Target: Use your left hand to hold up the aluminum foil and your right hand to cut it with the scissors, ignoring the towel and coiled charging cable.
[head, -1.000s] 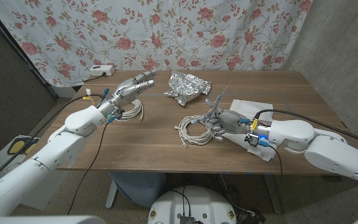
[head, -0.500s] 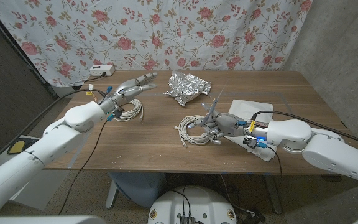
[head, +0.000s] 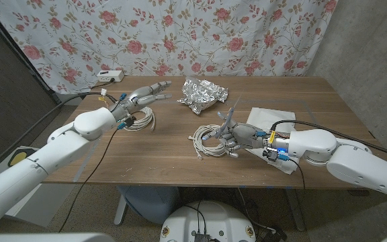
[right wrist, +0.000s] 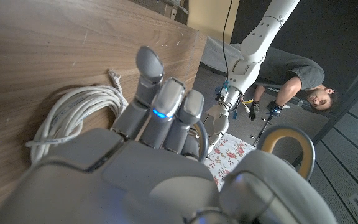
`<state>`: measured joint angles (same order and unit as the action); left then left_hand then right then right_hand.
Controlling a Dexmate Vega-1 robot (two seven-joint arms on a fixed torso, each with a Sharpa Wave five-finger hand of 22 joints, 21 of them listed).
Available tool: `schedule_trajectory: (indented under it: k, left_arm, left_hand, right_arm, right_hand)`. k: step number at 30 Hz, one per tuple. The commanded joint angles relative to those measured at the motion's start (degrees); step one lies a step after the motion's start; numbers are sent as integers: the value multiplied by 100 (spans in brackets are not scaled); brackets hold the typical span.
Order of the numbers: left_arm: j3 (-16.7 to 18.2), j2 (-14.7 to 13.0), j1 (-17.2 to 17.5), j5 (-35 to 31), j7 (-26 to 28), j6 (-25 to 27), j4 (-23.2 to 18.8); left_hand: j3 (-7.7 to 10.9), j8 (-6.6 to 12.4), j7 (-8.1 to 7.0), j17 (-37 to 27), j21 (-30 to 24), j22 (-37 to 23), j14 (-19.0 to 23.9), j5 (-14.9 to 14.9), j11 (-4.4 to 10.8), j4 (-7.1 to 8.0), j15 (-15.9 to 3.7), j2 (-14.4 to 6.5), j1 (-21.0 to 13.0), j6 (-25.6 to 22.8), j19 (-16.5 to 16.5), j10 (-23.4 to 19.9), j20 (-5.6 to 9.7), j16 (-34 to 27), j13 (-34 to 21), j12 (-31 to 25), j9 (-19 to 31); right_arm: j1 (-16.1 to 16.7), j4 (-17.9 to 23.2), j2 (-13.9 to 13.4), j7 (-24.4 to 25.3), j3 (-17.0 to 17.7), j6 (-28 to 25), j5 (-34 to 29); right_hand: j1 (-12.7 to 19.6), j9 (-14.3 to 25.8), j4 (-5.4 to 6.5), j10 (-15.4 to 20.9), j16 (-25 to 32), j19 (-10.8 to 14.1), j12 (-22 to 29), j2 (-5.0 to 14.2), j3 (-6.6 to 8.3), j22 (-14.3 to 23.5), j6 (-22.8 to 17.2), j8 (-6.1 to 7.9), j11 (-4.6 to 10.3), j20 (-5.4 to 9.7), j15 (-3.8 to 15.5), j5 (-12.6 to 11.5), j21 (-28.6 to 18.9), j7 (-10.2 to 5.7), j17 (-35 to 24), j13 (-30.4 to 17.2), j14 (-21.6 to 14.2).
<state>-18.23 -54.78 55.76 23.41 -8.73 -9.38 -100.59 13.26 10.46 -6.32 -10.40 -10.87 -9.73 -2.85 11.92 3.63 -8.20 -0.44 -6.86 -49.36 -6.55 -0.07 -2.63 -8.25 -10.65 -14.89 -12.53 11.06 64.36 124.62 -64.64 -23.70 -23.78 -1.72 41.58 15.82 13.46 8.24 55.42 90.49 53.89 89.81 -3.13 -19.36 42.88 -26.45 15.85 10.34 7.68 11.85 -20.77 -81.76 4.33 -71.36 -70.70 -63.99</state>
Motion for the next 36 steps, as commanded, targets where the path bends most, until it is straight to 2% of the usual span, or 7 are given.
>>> schedule_trajectory:
  k: [1, 7, 9, 18, 26, 31, 36]
  left_arm:
    - [-160, 144, -37, -482, 531, 202, -38]
    - [-311, 138, -159, -877, 631, 300, -85]
    - [-361, 150, -204, -967, 644, 351, -88]
    - [-565, 219, -390, -1307, 692, 619, -150]
    - [-670, 302, -487, -1578, 863, 914, -278]
    - [-702, 367, -522, -1644, 953, 1036, -305]
    - [-769, 397, -586, -1738, 980, 1193, -313]
  left_hand:
    - [4, 63, 74, -15, -52, -30, 54, -28, 17, 25, -42, 14, 64, -84, 46, -124, 28, -55, 8, -82, 14]
    - [-41, 46, 141, -15, -20, -29, -48, -56, 64, 11, -78, 122, 143, -28, -6, 88, 94, -12, 38, -12, 1]
    - [-56, 33, 240, -17, -16, -29, -63, -64, 12, 19, -34, 141, 175, 13, -16, 125, 55, -10, 45, -2, -2]
    - [-73, 45, 541, -17, 0, -30, -151, -84, 34, 23, 1, 166, 234, 18, -68, 199, 25, 5, 70, 8, -17]
    - [-106, -36, 581, -27, -1, -31, -182, -108, 10, 64, 77, 177, 341, 294, -94, 207, -81, -8, 85, -3, -26]
    - [-101, -21, 810, -23, -13, -32, -189, -119, -168, 62, 159, 161, 362, 384, -76, 154, -97, -14, 93, -33, -30]
    - [-79, -70, 942, -19, -22, -32, -215, -126, -351, 50, 251, 123, 361, 659, -52, 202, -119, -11, 108, -19, -37]
  right_arm:
    - [-104, -53, 16, -232, -110, 20, -17]
    - [-166, -21, -43, -365, -156, -27, -45]
    - [-175, -9, -57, -391, -162, -39, -36]
    - [-167, 113, -158, -378, -188, -105, -125]
    - [-92, 187, -246, -303, -163, -156, -82]
    - [-123, 217, -242, -343, -205, -197, -100]
    - [-145, 244, -211, -320, -246, -221, -149]
  right_hand:
    - [-54, 30, 10, -47, -10, 18, 5, -19, 6, -58, -483, -51, 0, 113, 12, -11, 42, 516, -1, -16, 36]
    - [-79, 24, 9, -137, -26, 4, -61, -48, -2, -256, -379, -128, 3, 85, 6, -14, 150, 541, 5, 35, 108]
    - [-94, 20, 11, -180, -30, -2, -82, -60, -5, -287, -352, -150, -7, 77, 6, -17, 162, 551, 7, 48, 135]
    - [-165, 8, 21, -177, -27, -47, -109, -87, -3, -275, -333, -197, -25, 53, 9, -35, 122, 557, 7, 53, 199]
    - [-179, 1, 11, -170, -26, -54, -111, -107, 3, -365, -320, -220, -42, 41, 10, -55, 148, 562, 8, 78, 233]
    - [-162, -1, 4, -177, -23, -43, -104, -82, 20, -409, -322, -225, -30, 45, 11, -65, 155, 565, 7, 59, 234]
    - [-129, -3, -7, -180, -22, -40, -129, -57, 32, -434, -329, -229, -50, 49, 11, -74, 145, 574, 7, 89, 233]
